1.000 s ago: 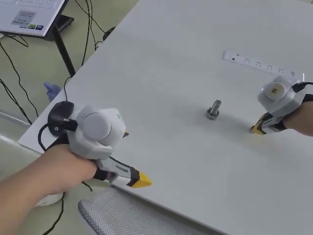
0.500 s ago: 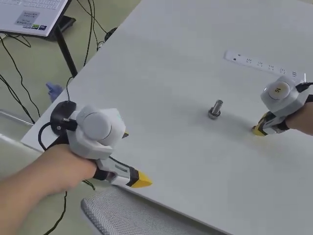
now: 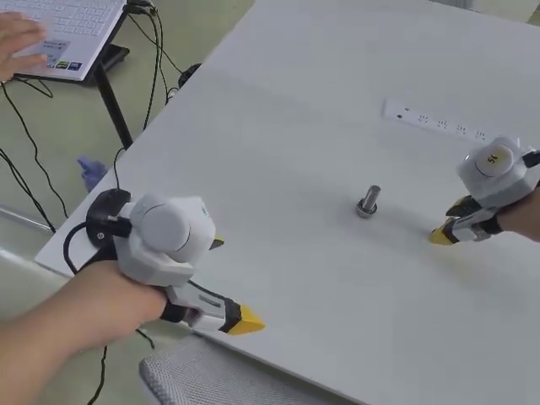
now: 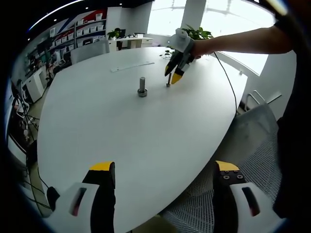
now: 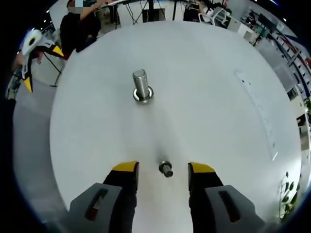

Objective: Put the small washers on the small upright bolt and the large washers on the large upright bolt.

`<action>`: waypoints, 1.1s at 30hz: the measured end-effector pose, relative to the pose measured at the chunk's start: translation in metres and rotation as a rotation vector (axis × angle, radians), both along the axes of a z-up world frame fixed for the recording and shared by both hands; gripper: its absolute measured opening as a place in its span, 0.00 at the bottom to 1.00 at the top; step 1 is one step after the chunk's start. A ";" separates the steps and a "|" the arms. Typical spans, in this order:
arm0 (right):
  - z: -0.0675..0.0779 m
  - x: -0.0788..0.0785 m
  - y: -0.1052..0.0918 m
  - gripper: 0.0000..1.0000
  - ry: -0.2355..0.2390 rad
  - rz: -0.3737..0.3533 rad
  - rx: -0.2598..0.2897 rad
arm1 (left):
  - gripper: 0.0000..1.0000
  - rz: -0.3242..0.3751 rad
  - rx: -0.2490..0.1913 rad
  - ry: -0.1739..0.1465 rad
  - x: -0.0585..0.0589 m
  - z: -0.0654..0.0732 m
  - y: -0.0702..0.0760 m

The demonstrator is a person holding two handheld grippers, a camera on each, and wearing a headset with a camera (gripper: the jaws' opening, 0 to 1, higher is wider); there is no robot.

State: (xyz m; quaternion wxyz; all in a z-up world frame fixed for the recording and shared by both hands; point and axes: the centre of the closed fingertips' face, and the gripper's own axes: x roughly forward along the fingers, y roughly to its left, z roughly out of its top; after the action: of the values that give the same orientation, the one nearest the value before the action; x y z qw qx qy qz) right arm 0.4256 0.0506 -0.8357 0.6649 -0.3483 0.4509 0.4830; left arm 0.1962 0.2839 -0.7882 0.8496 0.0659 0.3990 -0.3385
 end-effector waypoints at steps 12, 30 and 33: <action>0.032 -0.016 0.014 0.60 -0.033 -0.067 0.208 | 0.88 -0.010 0.008 -0.024 0.007 0.008 -0.004; 0.075 -0.027 -0.007 0.79 -0.137 -0.233 0.401 | 0.89 -0.009 -0.009 -0.048 0.010 0.024 -0.009; 0.081 -0.032 -0.011 0.80 -0.143 -0.266 0.433 | 0.90 -0.006 -0.020 -0.061 0.014 0.030 -0.011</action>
State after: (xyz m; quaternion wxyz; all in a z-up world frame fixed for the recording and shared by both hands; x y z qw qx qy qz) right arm 0.3936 0.0391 -0.7551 0.8117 -0.1687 0.3308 0.4509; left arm 0.2097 0.2724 -0.7583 0.8610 0.0692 0.3692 -0.3430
